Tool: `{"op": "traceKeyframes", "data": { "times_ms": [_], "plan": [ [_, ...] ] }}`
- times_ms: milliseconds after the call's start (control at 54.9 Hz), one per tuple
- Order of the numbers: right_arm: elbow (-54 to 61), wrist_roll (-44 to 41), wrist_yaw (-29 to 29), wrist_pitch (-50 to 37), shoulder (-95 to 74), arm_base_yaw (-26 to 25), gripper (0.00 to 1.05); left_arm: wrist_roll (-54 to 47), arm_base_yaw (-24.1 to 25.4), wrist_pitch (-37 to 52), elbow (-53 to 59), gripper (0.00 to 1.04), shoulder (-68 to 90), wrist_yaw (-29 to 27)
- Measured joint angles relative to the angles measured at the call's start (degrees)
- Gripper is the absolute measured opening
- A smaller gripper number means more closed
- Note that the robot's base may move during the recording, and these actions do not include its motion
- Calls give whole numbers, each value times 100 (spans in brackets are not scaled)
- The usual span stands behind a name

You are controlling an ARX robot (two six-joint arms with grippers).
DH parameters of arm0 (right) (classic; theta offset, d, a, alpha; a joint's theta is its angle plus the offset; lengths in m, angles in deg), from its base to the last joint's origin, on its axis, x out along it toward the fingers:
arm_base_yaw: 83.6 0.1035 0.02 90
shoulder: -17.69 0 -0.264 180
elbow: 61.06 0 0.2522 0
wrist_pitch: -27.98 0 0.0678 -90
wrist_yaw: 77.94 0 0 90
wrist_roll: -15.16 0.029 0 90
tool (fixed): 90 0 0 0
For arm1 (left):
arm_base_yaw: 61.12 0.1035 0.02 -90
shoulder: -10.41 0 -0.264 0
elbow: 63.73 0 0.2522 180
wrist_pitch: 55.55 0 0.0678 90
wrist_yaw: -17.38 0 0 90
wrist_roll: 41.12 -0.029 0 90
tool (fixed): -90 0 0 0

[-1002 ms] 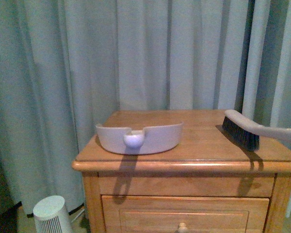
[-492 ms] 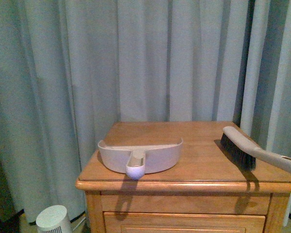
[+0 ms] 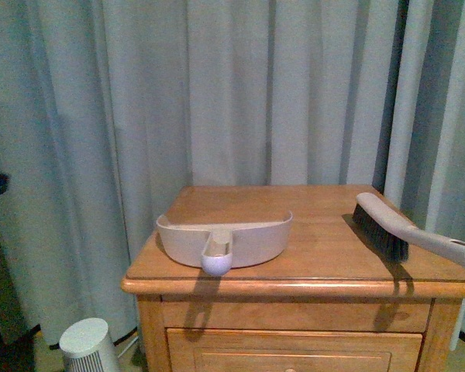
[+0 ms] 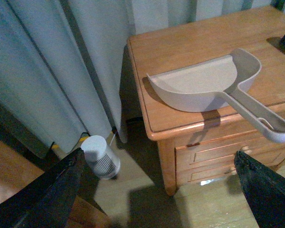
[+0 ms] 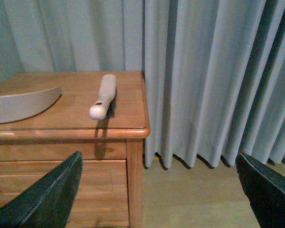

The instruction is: Clean up trash

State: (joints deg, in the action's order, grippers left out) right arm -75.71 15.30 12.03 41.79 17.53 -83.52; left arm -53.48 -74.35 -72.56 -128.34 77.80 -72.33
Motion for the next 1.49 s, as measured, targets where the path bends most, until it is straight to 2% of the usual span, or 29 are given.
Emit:
{"op": "traceKeyframes", "data": {
  "times_ms": [146,255,419,601,948,1494],
  "plan": [
    [0,0,0,0,0,0,97,-24,-551,-732,-1801,97,1255,-662],
    [0,0,0,0,0,0,97,162,-975,-1126,-2671,97,1937,-1038],
    [0,2,0,0,0,0,97,557,-1495,-1532,-3416,97,2815,-1482],
    [-2,0,0,0,0,0,97,1062,-1827,-1788,-3753,97,3587,-1729],
    [0,0,-2,0,0,0,97,1276,-1945,-1755,-3764,97,4395,-1941],
    [0,0,0,0,0,0,97,1821,-1818,-1709,-3917,97,4962,-1803]
  ]
}}
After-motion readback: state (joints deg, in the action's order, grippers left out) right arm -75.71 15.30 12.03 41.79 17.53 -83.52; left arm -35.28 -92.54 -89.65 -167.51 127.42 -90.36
